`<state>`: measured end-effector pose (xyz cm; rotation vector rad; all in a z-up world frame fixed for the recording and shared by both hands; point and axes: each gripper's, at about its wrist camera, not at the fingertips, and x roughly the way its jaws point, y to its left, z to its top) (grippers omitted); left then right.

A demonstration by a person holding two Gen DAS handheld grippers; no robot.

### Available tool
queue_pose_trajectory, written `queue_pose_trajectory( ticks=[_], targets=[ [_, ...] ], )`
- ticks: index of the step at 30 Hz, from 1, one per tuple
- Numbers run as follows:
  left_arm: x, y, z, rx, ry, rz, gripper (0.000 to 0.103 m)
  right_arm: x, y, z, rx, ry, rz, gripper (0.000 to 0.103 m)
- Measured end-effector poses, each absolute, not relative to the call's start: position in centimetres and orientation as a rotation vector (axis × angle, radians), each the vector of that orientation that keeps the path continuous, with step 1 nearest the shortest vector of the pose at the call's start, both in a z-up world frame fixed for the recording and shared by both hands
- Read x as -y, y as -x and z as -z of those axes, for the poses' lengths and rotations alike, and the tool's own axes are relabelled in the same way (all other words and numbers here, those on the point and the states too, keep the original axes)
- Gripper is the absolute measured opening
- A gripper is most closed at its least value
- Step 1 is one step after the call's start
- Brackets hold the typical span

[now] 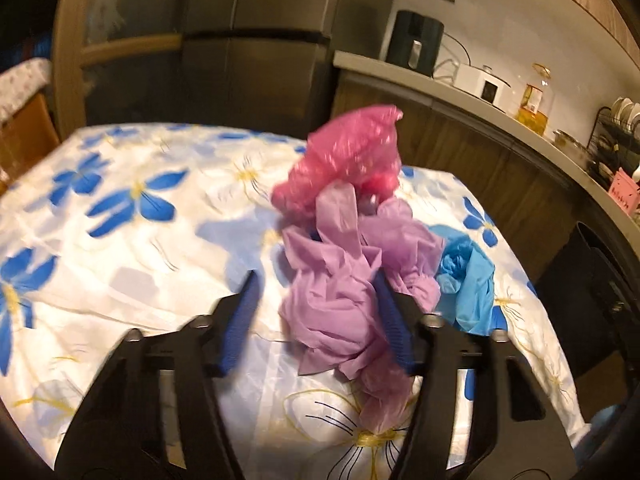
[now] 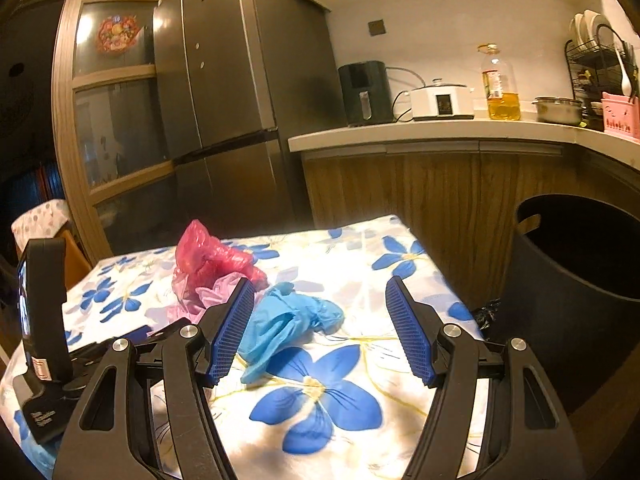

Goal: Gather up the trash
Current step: 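Grasp the purple glove with the left tool while the right tool grasps the blue glove, then carry the purple glove and blue glove over the black bin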

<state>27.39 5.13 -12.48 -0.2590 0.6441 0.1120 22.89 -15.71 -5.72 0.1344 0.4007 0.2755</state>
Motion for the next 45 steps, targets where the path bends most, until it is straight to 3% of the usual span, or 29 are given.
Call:
queue_pose_trajectory(
  ticks=[2,4,7,18,20,22,29,45],
  targets=[
    [-5.6,-27.4,12.8,-0.649,0.288,-0.092,0.022,15.1,-23.5,6.1,-0.422,-0.134,-0.284,0.067],
    [-6.0,-27.1,12.7,-0.633,0.309,-0.083,0.012,14.6,-24.3,6.5,-0.446,-0.134,-0.292,0.067],
    [-6.8,-25.9,12.0,-0.592,0.339,-0.083,0.008,13.6,-25.4,7.0,-0.483,-0.116,-0.309,0.067],
    [-9.1,-19.0,7.9,-0.425,0.391,-0.148,0.006,11.3,-27.4,9.1,-0.605,-0.035,-0.334,0.029],
    [-9.2,-18.5,7.5,-0.422,0.389,-0.152,0.006,11.0,-27.6,9.3,-0.621,-0.021,-0.339,0.013],
    [-9.1,-18.3,7.5,-0.427,0.38,-0.155,0.006,10.9,-27.4,9.3,-0.619,-0.012,-0.345,0.008],
    [-8.0,-16.9,7.0,-0.432,0.352,-0.153,0.006,12.7,-24.9,7.0,-0.515,-0.03,-0.317,0.003],
    [-1.5,-15.3,4.4,-0.426,0.236,-0.11,0.006,19.8,-15.3,0.9,-0.307,-0.063,-0.297,0.002]
  ],
)
